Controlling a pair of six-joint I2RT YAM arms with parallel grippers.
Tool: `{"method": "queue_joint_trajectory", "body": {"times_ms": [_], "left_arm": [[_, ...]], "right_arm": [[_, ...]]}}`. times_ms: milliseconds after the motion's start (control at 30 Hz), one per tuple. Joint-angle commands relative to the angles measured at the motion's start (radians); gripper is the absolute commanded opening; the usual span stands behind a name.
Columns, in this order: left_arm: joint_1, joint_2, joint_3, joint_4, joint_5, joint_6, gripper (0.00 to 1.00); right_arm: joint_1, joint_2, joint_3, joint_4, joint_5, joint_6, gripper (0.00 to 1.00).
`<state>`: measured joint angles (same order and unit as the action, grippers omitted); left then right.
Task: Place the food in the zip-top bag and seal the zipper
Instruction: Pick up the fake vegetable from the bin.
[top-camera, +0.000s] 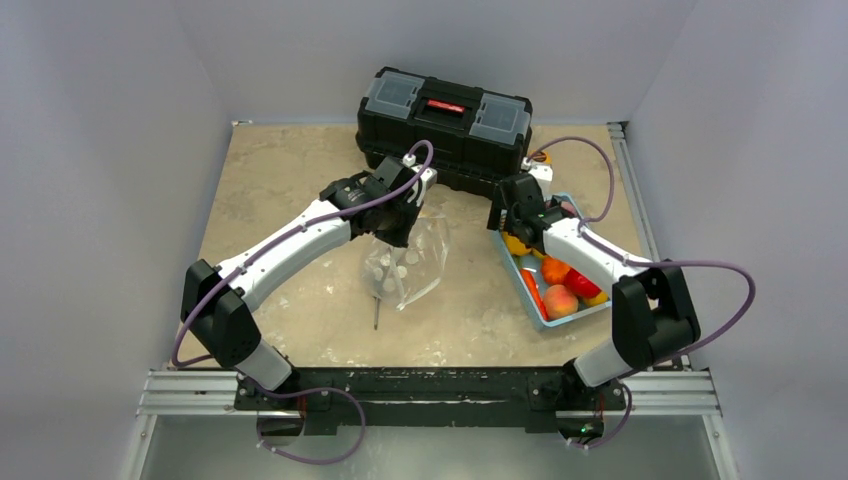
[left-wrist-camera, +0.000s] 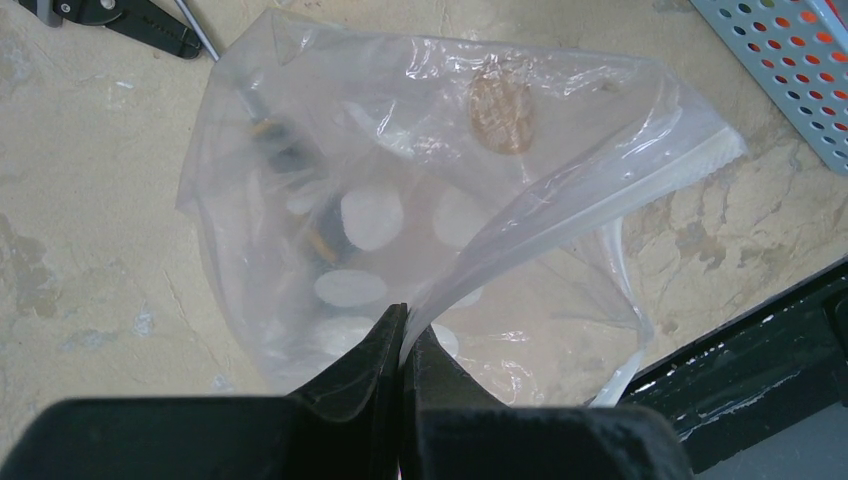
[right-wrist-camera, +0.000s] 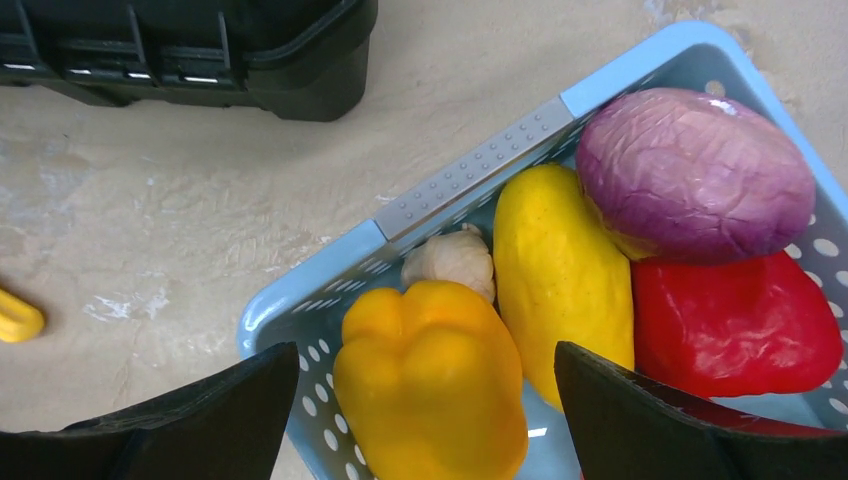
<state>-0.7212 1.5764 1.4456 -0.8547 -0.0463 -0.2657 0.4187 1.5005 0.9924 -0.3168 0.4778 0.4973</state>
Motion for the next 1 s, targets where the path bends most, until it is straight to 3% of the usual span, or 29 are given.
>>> {"method": "queue_joint_trajectory", "body": {"times_ms": [0,367,533,667,967], "left_arm": [[0.003,-0.041,0.041,0.006,0.02,0.014,0.0],[0.006,-0.042,0.034,0.002,-0.009,0.02,0.0],[0.009,-0.035,0.04,0.0,0.008,0.019,0.0],[0.009,-0.044,0.039,0.001,0.02,0.017,0.0],[0.012,-0.056,0.036,0.003,0.02,0.016,0.0]], "right_arm": [[-0.004,0.021,0.018,0.029,0.025,-0.017,0.98],[-0.003,0.064,-0.085,0.149,0.001,-0.028,0.79],[-0.003,0.037,-0.124,0.181,0.004,-0.028,0.52],[-0.003,-0.009,-0.141,0.183,0.032,-0.032,0.37],[-0.004,-0.169,-0.156,0.146,0.075,-0.068,0.19]]}}
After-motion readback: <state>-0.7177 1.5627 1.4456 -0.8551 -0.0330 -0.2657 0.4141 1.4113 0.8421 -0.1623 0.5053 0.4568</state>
